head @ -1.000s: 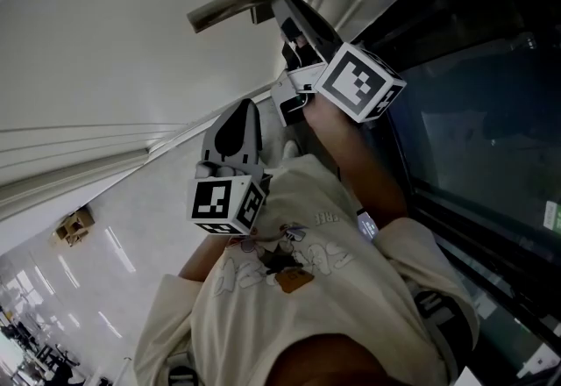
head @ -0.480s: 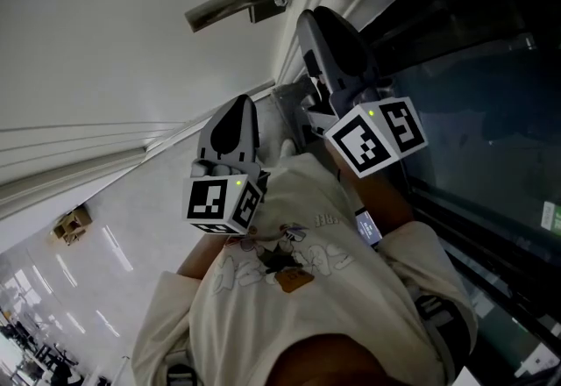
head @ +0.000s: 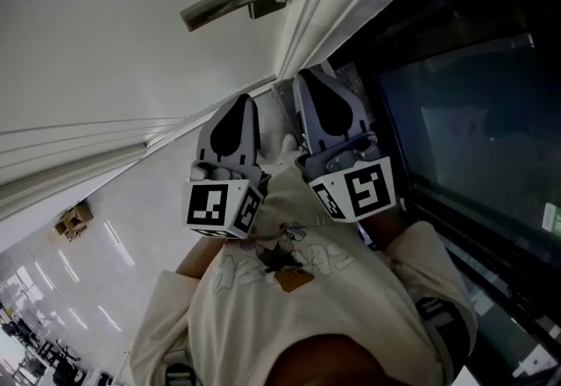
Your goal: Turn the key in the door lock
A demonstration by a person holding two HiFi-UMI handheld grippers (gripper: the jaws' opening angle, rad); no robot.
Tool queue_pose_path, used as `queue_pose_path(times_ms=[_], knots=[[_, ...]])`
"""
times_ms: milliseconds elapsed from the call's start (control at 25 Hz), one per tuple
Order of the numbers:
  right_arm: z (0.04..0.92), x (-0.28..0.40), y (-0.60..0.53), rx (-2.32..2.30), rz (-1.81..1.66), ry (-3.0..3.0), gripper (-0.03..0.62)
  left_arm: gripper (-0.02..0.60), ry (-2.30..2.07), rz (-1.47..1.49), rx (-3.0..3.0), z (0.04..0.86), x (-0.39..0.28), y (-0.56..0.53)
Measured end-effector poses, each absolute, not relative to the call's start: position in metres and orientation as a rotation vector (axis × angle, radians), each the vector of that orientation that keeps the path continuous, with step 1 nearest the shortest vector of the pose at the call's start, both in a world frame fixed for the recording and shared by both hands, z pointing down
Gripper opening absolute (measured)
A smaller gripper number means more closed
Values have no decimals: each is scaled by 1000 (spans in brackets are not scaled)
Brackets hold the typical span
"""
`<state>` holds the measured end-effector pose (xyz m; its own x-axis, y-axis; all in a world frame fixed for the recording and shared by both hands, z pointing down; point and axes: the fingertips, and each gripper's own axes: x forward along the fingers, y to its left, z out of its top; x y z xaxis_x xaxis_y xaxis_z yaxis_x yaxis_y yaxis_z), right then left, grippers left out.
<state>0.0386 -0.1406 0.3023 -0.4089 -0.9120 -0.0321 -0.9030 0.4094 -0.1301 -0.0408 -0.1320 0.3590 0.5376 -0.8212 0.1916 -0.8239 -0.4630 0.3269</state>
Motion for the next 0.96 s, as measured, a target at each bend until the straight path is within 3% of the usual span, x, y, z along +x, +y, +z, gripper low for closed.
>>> queue_pose_path(times_ms=[960], knots=[[344, 19, -133, -1690, -245, 2644, 6, 6, -1332, 48, 2420, 361, -40, -136]])
